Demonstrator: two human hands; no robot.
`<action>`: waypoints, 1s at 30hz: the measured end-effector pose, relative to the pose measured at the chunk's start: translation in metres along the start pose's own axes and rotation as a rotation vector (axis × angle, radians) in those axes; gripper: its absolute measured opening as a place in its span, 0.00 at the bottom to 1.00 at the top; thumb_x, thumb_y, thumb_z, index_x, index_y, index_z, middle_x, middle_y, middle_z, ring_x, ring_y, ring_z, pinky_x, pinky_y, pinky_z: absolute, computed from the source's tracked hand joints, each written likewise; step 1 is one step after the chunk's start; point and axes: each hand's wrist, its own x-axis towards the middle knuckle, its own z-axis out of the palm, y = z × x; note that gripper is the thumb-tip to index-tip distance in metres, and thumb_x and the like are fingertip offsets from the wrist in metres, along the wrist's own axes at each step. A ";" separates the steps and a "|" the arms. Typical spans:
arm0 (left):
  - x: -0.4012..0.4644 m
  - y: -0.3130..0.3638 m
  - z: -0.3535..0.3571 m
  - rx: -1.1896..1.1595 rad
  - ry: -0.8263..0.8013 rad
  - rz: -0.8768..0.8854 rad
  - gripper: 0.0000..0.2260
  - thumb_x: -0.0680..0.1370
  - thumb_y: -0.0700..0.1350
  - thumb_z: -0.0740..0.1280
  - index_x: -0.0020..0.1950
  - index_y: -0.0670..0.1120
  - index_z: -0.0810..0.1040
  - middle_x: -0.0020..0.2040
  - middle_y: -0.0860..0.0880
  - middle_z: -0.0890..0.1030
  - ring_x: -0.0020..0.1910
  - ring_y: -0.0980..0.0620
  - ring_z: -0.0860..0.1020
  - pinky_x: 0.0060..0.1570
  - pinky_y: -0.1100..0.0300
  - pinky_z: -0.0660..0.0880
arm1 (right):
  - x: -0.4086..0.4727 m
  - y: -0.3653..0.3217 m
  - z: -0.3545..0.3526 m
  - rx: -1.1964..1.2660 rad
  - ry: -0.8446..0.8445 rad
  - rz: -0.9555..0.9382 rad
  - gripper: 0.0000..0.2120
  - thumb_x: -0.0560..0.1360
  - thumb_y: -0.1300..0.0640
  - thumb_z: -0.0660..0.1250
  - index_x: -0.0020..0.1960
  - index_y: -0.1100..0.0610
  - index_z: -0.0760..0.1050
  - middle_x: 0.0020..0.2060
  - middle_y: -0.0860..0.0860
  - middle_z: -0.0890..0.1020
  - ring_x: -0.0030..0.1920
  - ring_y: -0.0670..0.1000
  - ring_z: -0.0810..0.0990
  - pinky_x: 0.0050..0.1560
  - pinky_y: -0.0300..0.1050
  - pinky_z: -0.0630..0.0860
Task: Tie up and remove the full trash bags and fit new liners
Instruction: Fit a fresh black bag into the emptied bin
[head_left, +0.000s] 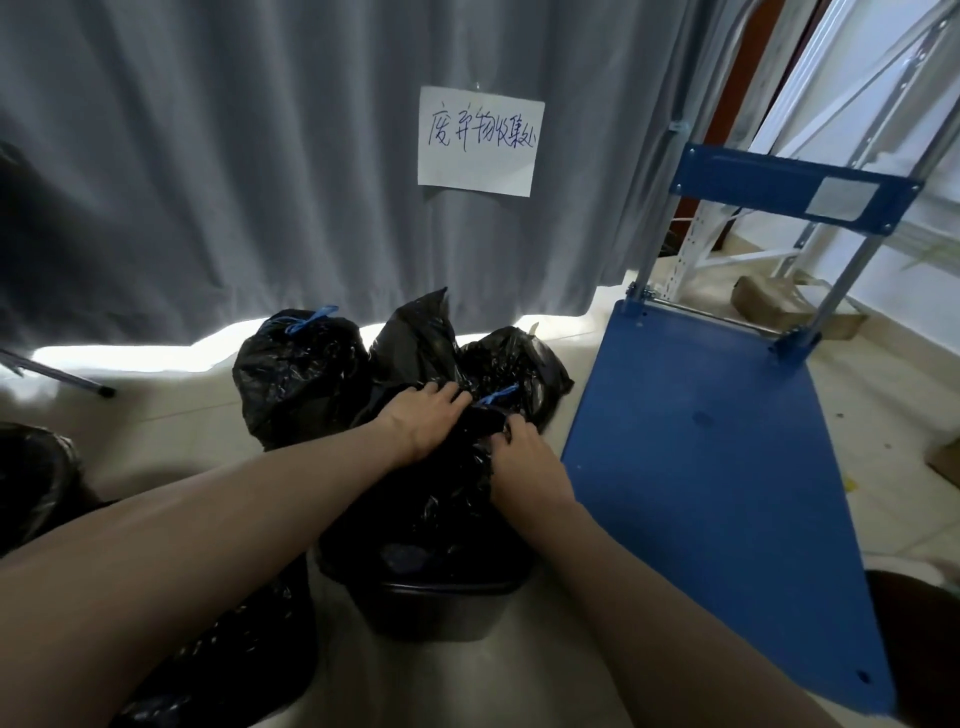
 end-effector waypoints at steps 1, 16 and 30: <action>-0.005 -0.006 0.001 0.016 0.008 -0.009 0.22 0.82 0.43 0.55 0.76 0.44 0.57 0.69 0.44 0.66 0.66 0.43 0.70 0.60 0.50 0.71 | -0.003 0.002 -0.001 -0.033 -0.019 0.000 0.13 0.79 0.62 0.59 0.64 0.63 0.70 0.64 0.58 0.68 0.62 0.57 0.69 0.58 0.49 0.70; -0.083 -0.080 0.017 -0.280 -0.071 -0.104 0.21 0.82 0.50 0.55 0.74 0.45 0.60 0.60 0.42 0.79 0.51 0.43 0.79 0.57 0.53 0.72 | 0.008 -0.005 0.002 -0.050 -0.143 0.020 0.14 0.77 0.60 0.62 0.62 0.61 0.75 0.62 0.57 0.71 0.61 0.59 0.71 0.60 0.52 0.72; -0.133 -0.079 -0.016 0.183 0.052 0.390 0.21 0.77 0.42 0.62 0.69 0.55 0.70 0.63 0.56 0.71 0.61 0.53 0.69 0.54 0.60 0.67 | -0.023 -0.052 -0.030 0.150 -0.324 -0.172 0.09 0.75 0.57 0.60 0.45 0.55 0.79 0.41 0.52 0.82 0.45 0.55 0.79 0.53 0.48 0.73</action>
